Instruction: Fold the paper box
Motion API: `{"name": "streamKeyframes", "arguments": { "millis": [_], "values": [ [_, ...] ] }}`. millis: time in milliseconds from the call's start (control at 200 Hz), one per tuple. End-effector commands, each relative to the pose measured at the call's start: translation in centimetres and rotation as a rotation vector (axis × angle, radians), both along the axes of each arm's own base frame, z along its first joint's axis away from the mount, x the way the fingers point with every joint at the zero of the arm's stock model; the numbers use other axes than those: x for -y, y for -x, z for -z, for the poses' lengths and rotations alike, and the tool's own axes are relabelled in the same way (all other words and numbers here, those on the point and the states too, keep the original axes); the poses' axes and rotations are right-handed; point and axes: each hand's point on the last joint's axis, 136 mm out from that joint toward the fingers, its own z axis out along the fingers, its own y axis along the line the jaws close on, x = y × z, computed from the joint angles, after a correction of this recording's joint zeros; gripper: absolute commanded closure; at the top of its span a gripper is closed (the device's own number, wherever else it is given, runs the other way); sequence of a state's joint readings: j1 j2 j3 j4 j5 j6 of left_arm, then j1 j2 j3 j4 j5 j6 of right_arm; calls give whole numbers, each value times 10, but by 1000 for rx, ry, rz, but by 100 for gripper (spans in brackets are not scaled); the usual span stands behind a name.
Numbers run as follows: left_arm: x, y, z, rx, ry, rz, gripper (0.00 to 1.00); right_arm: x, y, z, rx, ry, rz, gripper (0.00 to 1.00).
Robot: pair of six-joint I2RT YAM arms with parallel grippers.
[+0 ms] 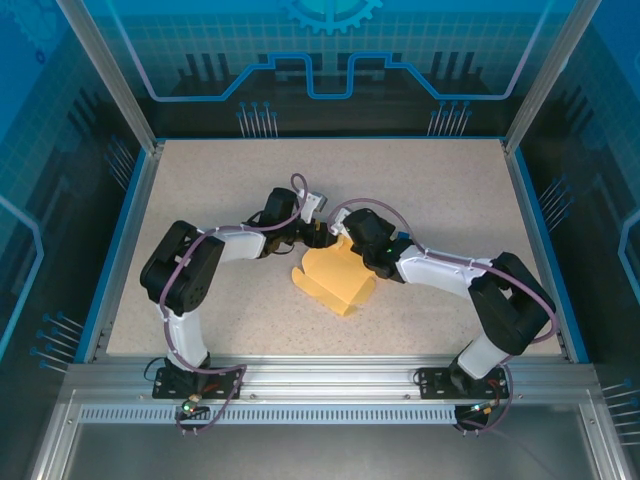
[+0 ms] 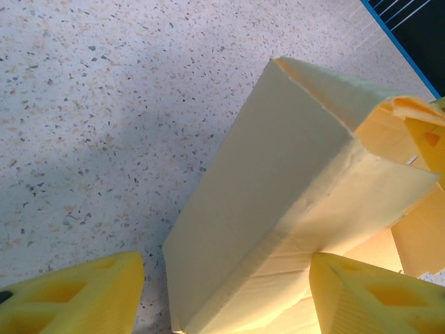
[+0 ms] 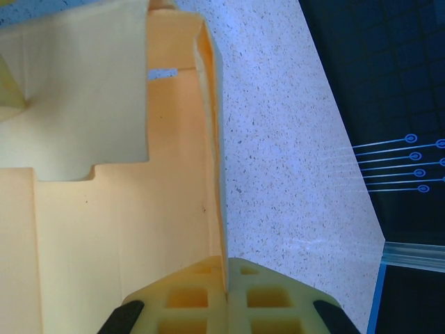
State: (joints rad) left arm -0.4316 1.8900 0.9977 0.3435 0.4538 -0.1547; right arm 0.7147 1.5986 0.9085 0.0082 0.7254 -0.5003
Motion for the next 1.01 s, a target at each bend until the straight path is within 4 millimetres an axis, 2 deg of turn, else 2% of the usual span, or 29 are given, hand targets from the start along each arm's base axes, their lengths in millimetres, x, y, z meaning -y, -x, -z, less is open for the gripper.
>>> {"name": "streamKeyframes", "arguments": {
  "millis": [0, 360, 765, 1001],
  "values": [
    [6, -2, -4, 50, 10, 25, 34, -8, 6, -7, 12, -23, -16, 98],
    [6, 0, -9, 90, 13, 28, 32, -23, 16, -17, 31, -18, -49, 98],
    [5, -1, -13, 108, 14, 21, 24, -20, 22, -18, 33, -14, -47, 98],
    [2, -2, -9, 138, -20, 27, 28, -20, 25, -15, 26, -7, -50, 98]
  ]
}}
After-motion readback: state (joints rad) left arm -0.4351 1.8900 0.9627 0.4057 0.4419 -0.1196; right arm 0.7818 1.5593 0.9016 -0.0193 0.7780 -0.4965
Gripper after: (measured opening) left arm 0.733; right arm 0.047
